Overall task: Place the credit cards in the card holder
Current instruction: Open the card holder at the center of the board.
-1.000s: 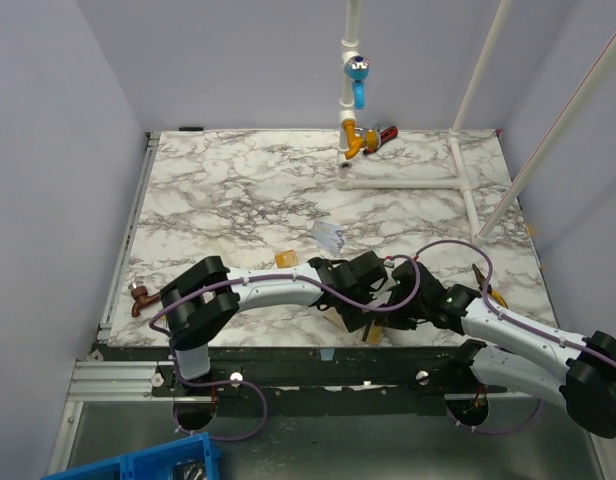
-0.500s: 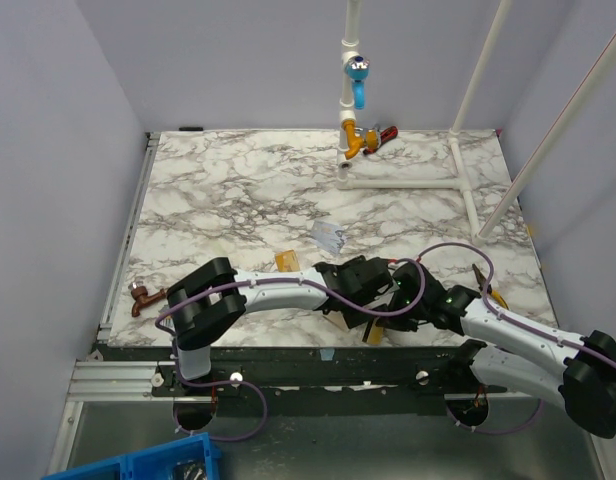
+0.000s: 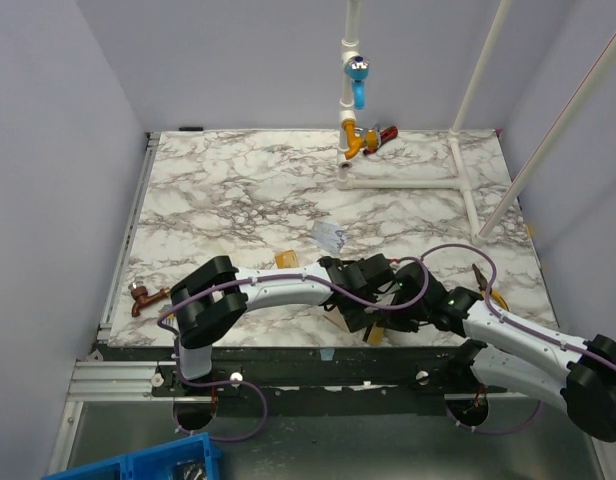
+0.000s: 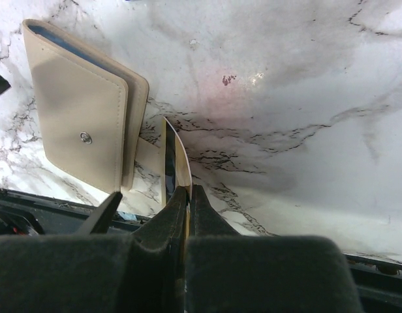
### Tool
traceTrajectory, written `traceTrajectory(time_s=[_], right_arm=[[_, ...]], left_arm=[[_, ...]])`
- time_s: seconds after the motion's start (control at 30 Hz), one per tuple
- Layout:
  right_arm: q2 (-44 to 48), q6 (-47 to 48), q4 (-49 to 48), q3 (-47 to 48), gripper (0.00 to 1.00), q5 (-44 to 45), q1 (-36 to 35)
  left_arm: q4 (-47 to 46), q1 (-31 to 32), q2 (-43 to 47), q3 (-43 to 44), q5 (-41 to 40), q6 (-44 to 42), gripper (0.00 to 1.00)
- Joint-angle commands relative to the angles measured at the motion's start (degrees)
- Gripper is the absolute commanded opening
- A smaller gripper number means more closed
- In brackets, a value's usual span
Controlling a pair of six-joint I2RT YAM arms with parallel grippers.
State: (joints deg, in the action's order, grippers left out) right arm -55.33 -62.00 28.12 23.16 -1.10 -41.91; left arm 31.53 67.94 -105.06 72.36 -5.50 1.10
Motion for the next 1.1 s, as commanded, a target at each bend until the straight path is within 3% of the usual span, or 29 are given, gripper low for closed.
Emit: traceTrajectory(time_s=[0.0, 0.13, 0.4, 0.7, 0.9, 1.07], right_arm=[[-0.55, -0.42, 2.2, -1.55, 0.01, 6.2, 0.25], [-0.16, -0.57, 2.29, -1.63, 0.01, 6.31, 0.25], [-0.18, -0.25, 2.74, -1.36, 0.01, 6.39, 0.33], [-0.23, -1.03, 3.0, -1.45, 0.01, 7.17, 0.28], [-0.75, -1.51, 2.91, -1.45, 0.01, 7.46, 0.28], [0.09, -2.46, 3.4, -1.97, 0.01, 7.86, 0.25]], left_arm=[[-0.85, 1.78, -1.76, 2.01, 8.58, 1.53, 0.99], [-1.45, 1.78, -3.14, 2.58, 8.36, 2.08, 0.99], [-1.66, 1.46, -8.01, 3.29, -3.41, 0.28, 0.98], [-2.29, 1.17, -5.45, -0.89, -8.18, -3.69, 0.98], [-1.79, 0.74, -2.28, -1.72, -4.7, -4.47, 0.78], [-0.58, 0.37, -1.82, -1.2, -6.59, -5.39, 0.71]])
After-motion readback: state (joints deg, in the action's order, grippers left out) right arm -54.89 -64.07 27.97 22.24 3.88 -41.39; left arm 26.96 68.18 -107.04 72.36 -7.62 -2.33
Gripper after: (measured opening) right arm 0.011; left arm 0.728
